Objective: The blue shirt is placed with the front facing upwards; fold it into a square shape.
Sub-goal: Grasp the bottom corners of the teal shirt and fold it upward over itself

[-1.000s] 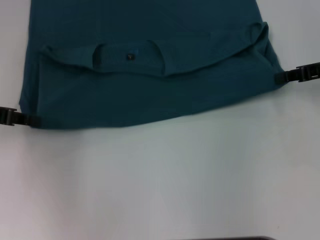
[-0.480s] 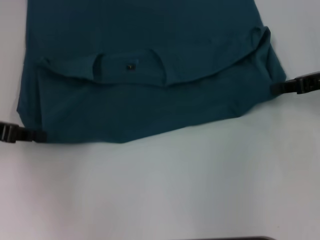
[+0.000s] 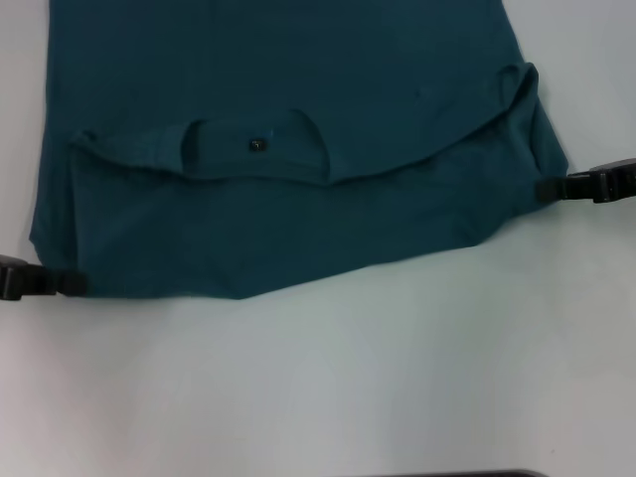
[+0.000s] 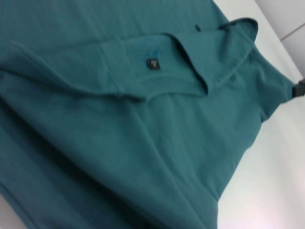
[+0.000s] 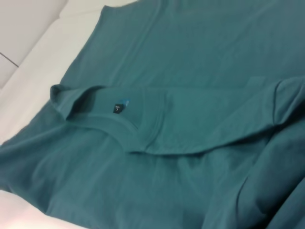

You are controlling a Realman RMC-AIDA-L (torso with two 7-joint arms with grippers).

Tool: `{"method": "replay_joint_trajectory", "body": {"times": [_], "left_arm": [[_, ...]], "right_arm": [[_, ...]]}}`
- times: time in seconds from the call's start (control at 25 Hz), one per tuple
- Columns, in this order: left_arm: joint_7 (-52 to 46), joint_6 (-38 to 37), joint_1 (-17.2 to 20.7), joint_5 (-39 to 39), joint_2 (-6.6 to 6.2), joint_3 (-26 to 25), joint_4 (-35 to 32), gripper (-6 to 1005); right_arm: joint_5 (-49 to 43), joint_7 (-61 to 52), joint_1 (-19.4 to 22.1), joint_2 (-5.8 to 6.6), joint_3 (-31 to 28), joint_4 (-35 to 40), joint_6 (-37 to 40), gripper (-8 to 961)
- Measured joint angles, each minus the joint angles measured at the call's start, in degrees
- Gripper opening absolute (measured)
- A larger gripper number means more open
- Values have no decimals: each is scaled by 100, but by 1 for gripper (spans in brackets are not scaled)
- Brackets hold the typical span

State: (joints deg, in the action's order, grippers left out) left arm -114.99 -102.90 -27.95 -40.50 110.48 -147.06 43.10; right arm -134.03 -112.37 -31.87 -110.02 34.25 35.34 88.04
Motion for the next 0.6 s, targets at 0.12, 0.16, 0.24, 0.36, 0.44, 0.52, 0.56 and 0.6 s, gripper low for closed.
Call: {"method": "replay_joint_trajectory", "body": {"times": [0.12, 0.16, 0.24, 0.36, 0.44, 0.52, 0.56, 0.6], "left_arm": [[9, -60, 0, -1, -17, -141, 12, 1], [13, -94, 1, -2, -27, -169, 21, 1], [19, -135, 10, -2, -30, -178, 35, 1], [27, -150, 16, -2, -32, -209, 35, 1], [31, -157, 26, -2, -33, -237, 31, 1], [33, -199, 54, -2, -34, -246, 29, 1], [34, -237, 74, -2, -35, -267, 29, 1], [34, -262, 85, -2, -35, -290, 32, 1]], "right_arm": [[0, 75, 57, -11, -144, 7, 120, 60], [0, 83, 70, -12, -159, 12, 133, 60], [0, 107, 112, -15, -195, 22, 184, 61], [0, 149, 141, -12, -248, 23, 301, 63], [-1, 172, 154, -11, -278, 24, 355, 64], [-8, 182, 177, -11, -295, 26, 399, 65], [-12, 183, 197, -10, -296, 26, 429, 65], [-14, 182, 215, -10, -296, 26, 447, 65]]}}
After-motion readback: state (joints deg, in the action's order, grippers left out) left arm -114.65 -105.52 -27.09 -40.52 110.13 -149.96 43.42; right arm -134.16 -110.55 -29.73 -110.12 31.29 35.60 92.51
